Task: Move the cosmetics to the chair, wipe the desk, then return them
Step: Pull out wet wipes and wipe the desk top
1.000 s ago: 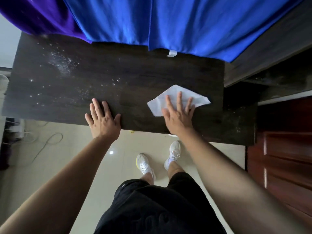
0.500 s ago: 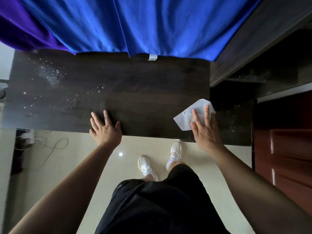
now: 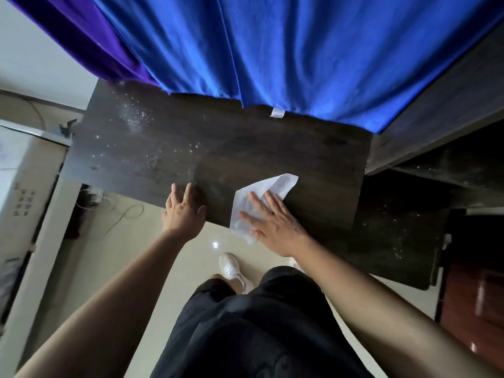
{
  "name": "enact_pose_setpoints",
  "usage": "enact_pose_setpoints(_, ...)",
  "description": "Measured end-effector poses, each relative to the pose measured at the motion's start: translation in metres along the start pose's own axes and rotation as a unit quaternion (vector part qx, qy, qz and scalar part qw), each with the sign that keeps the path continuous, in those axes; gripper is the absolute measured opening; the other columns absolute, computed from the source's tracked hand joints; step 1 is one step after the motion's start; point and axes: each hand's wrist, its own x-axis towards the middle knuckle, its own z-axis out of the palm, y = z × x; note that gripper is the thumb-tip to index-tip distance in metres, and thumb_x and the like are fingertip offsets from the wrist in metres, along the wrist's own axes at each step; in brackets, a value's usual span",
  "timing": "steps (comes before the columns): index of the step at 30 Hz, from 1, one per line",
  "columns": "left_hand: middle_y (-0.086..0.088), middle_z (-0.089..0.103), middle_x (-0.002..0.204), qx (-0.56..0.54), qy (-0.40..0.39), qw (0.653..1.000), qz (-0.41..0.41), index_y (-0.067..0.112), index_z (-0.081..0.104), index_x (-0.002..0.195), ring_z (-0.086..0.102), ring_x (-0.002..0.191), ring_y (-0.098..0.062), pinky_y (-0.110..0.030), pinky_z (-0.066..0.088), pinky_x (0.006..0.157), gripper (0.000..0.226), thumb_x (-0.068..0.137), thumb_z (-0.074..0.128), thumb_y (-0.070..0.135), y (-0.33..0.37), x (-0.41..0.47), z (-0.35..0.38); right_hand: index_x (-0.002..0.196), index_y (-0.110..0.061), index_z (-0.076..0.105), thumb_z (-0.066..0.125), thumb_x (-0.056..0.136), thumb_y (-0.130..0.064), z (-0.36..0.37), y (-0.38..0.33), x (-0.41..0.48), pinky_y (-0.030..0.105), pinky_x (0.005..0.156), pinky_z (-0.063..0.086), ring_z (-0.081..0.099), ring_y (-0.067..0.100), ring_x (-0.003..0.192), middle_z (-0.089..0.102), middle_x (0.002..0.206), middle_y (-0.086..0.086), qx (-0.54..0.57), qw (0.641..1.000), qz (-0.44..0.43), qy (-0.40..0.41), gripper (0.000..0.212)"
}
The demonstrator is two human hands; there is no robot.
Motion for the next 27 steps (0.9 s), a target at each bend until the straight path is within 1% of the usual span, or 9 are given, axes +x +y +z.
enact_pose_setpoints(3, -0.008, -0.003, 0.166, 0.036, 0.015, 0.998, 0.058, 0.031, 0.005, 0.157, 0.005, 0.151, -0.033, -0.054, 0.021, 0.116, 0.078, 0.095, 0.047, 0.054, -0.014, 0.011, -0.009, 0.157, -0.047, 0.0, 0.025, 0.104, -0.055, -0.008, 0.021, -0.001, 0.047, 0.122, -0.017, -0.024, 0.036, 0.15, -0.031, 0.162, -0.002, 0.0, 1.0, 0.028, 0.003, 0.059)
enact_pose_setpoints(5, -0.007, -0.007, 0.166, 0.074, 0.014, 0.991, 0.108, 0.033, 0.001, 0.157, -0.003, 0.152, -0.031, -0.053, 0.013, 0.119, 0.077, 0.096, 0.041, 0.058, -0.027, 0.024, -0.016, 0.155, -0.049, -0.006, 0.022, 0.103, -0.057, -0.02, 0.03, 0.011, 0.045, 0.118, -0.022, -0.024, 0.038, 0.15, -0.037, 0.159, -0.003, 0.01, 0.995, 0.094, 0.006, 0.06)
enact_pose_setpoints(7, -0.007, -0.013, 0.165, 0.107, 0.007, 0.984, 0.145, 0.033, -0.002, 0.157, -0.012, 0.152, -0.031, -0.054, 0.005, 0.12, 0.075, 0.097, 0.036, 0.059, -0.043, 0.042, -0.024, 0.153, -0.051, -0.011, 0.021, 0.103, -0.058, -0.032, 0.033, 0.035, 0.047, 0.116, -0.021, -0.024, 0.041, 0.149, -0.036, 0.16, -0.001, 0.031, 0.985, 0.172, 0.013, 0.06)
enact_pose_setpoints(12, -0.009, -0.018, 0.164, 0.115, -0.002, 0.97, 0.213, 0.032, -0.002, 0.158, -0.017, 0.151, -0.031, -0.057, 0.0, 0.12, 0.076, 0.097, 0.033, 0.061, -0.085, 0.085, -0.048, 0.154, -0.048, -0.013, 0.021, 0.104, -0.054, -0.057, 0.003, 0.114, 0.057, 0.118, -0.013, -0.019, 0.052, 0.147, -0.033, 0.162, 0.006, 0.063, 0.944, 0.324, 0.029, 0.061)
enact_pose_setpoints(14, -0.008, -0.02, 0.164, 0.114, -0.004, 0.968, 0.225, 0.032, -0.002, 0.157, -0.019, 0.15, -0.031, -0.056, -0.002, 0.12, 0.075, 0.097, 0.03, 0.063, -0.107, 0.097, -0.056, 0.154, -0.047, -0.012, 0.02, 0.104, -0.053, -0.058, -0.031, 0.146, 0.058, 0.118, -0.013, -0.018, 0.053, 0.147, -0.033, 0.162, 0.006, 0.074, 0.941, 0.328, 0.03, 0.06)
enact_pose_setpoints(17, -0.009, -0.02, 0.164, 0.132, 0.005, 0.962, 0.239, 0.028, -0.001, 0.158, -0.017, 0.15, -0.033, -0.056, 0.001, 0.119, 0.075, 0.097, 0.025, 0.062, -0.138, 0.115, -0.067, 0.155, -0.047, -0.009, 0.021, 0.104, -0.051, -0.044, -0.101, 0.182, 0.059, 0.117, -0.014, -0.016, 0.052, 0.147, -0.03, 0.163, 0.006, 0.088, 0.955, 0.279, 0.051, 0.059)
enact_pose_setpoints(21, -0.013, -0.013, 0.164, 0.144, 0.009, 0.956, 0.256, 0.022, 0.005, 0.158, -0.01, 0.151, -0.036, -0.06, 0.007, 0.118, 0.076, 0.097, 0.029, 0.061, -0.168, 0.132, -0.076, 0.157, -0.044, 0.006, 0.018, 0.104, -0.052, -0.015, -0.171, 0.182, 0.059, 0.12, -0.009, -0.008, 0.052, 0.149, -0.016, 0.167, 0.008, 0.087, 0.968, 0.223, 0.075, 0.055)
enact_pose_setpoints(24, -0.013, -0.012, 0.165, 0.109, 0.008, 0.962, 0.252, 0.022, 0.004, 0.159, -0.011, 0.151, -0.033, -0.06, 0.004, 0.119, 0.077, 0.098, 0.032, 0.06, -0.177, 0.138, -0.078, 0.156, -0.048, 0.006, 0.019, 0.105, -0.054, -0.004, -0.166, 0.156, 0.057, 0.122, -0.003, -0.008, 0.046, 0.151, -0.016, 0.167, 0.004, 0.057, 0.974, 0.206, 0.069, 0.053)
enact_pose_setpoints(27, -0.012, -0.011, 0.165, 0.076, 0.019, 0.967, 0.241, 0.023, 0.004, 0.159, -0.013, 0.151, -0.031, -0.058, 0.0, 0.12, 0.076, 0.098, 0.034, 0.058, -0.181, 0.142, -0.081, 0.155, -0.051, 0.008, 0.028, 0.102, -0.057, -0.006, -0.138, 0.131, 0.058, 0.123, -0.001, -0.007, 0.047, 0.151, -0.015, 0.168, 0.002, 0.078, 0.948, 0.296, 0.087, 0.057)
